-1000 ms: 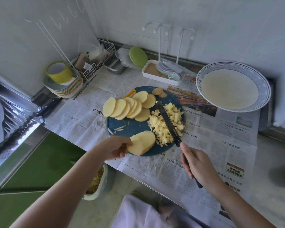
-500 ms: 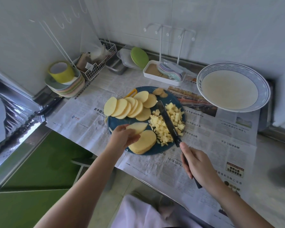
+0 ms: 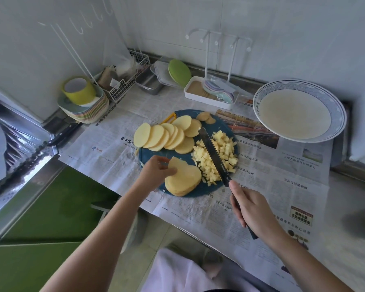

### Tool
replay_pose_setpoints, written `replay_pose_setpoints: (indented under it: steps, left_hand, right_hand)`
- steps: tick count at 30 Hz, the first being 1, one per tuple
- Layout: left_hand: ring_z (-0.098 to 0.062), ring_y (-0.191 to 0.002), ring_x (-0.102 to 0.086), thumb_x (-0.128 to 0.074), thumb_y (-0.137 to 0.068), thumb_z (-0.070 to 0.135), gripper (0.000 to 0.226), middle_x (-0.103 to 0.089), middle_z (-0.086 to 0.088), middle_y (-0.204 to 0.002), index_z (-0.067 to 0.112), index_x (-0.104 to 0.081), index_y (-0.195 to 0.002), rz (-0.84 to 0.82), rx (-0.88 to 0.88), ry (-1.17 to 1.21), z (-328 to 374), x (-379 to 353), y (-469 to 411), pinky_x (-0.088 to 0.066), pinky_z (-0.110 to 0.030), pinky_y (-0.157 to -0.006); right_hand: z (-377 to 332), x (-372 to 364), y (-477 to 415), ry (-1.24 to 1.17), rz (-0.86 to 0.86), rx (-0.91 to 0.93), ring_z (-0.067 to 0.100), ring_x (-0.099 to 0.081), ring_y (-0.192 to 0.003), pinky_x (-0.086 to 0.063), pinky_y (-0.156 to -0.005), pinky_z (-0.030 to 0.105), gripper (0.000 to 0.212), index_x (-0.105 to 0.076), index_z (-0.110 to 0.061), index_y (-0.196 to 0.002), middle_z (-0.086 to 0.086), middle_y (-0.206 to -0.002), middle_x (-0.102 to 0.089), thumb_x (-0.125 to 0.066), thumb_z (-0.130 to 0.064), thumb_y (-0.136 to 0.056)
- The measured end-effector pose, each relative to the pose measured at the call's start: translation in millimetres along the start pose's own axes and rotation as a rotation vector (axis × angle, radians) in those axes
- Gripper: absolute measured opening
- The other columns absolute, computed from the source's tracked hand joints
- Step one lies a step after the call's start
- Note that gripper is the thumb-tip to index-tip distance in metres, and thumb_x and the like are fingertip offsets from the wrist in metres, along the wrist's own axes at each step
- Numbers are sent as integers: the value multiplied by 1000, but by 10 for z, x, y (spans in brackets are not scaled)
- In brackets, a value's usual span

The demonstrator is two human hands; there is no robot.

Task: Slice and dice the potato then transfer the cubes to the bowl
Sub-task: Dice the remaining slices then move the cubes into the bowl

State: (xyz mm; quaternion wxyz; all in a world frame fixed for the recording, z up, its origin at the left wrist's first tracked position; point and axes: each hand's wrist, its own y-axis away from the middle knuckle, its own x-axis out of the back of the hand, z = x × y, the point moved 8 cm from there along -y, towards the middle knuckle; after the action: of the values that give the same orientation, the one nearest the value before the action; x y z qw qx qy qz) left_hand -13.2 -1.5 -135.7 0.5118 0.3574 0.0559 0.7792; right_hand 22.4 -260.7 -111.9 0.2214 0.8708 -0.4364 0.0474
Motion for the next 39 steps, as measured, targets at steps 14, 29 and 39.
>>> replay_pose_setpoints:
  steps: [14,29,39]
  left_hand:
    - [-27,-131,-32,-71,-77,53,81,-35,-3,-142,26,-36,-145,-256,-273,-754,375,-521,-48,-31,-39,-108]
    - [-20,-140,-20,-68,-83,14,74,-31,2,-150,27,-33,-146,-427,-780,-1330,486,-575,25,-21,-31,-113]
    - [-35,-142,-12,-78,-64,61,134,-12,-15,-153,10,10,-152,-74,-170,-812,93,-311,168,-22,-43,-115]
  right_hand:
    - [67,154,82,-12,55,-14,20,-37,-39,-35,-44,30,69,-50,8,-69,10,-47,-43,-38,-56,-93]
    - [194,22,54,40,-47,-47,15,-37,-36,-35,-40,24,62,-49,-1,-61,3,-44,-42,-38,-52,-96]
    - [291,-204,27,133,-120,-119,10,-37,-35,-34,-43,22,57,-48,-10,-61,1,-46,-42,-37,-52,-97]
